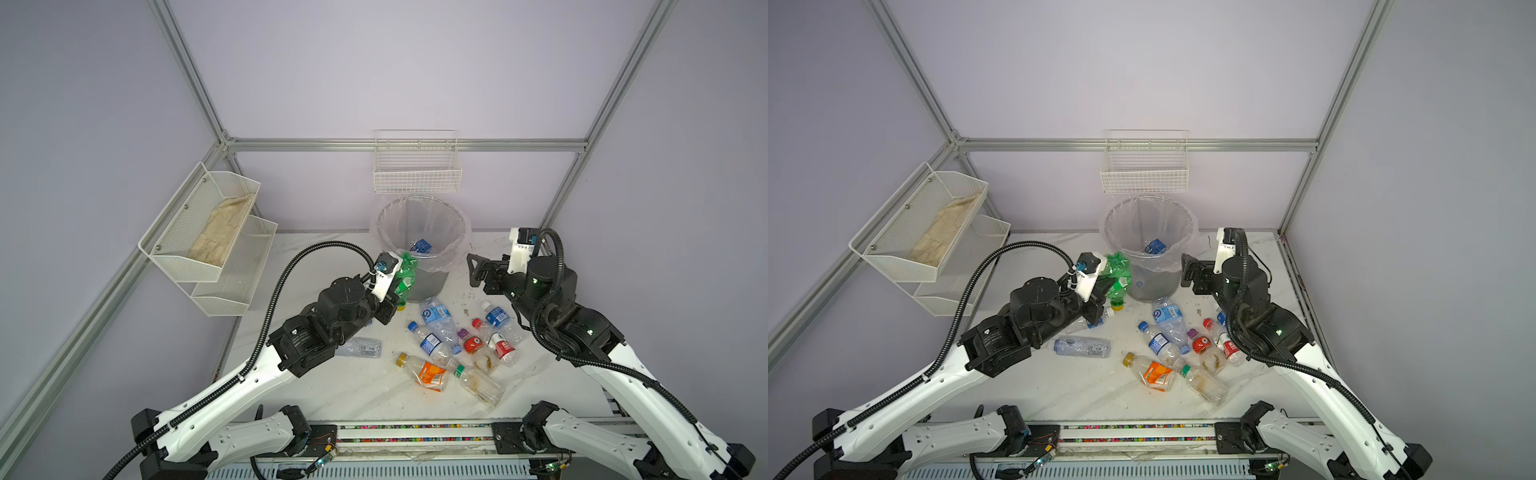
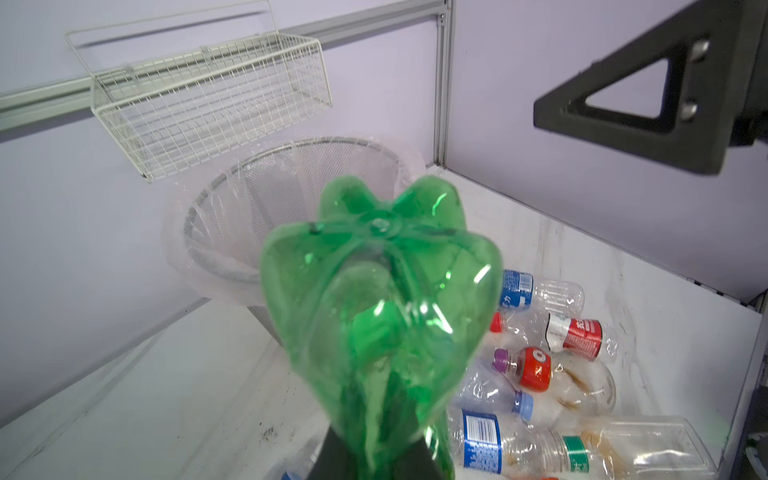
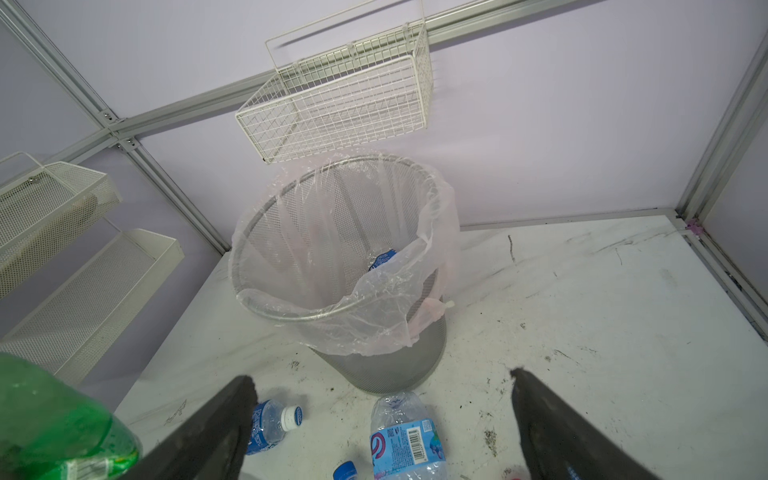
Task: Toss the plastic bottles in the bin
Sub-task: 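Lift the green soda bottle with the left gripper over the wastebasket, then open the left gripper over the basket while the right gripper lowers toward bottles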
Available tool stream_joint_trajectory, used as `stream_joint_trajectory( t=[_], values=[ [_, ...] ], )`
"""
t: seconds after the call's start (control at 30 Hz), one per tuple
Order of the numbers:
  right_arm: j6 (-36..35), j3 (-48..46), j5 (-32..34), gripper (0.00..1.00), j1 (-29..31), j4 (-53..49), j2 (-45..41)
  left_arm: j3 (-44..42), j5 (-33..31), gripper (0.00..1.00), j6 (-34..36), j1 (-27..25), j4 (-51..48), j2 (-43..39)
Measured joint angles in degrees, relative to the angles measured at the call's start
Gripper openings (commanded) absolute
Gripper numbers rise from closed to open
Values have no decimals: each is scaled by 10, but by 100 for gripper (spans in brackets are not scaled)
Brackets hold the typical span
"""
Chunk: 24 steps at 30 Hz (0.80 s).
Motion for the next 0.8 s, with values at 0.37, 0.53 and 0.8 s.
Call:
stream_joint_trajectory(
  t=[0.37,0.53,0.8],
  values=[
    [2,-9,0,97,0,0,-11,131,-10,3,38,30,66,83],
    [8,-12,-6,97,0,-1,-15,219,7,3,43,63,69,152],
    [14,-7,-11,97,0,-16,-19,396,28,99,26,111,-3,333]
  ],
)
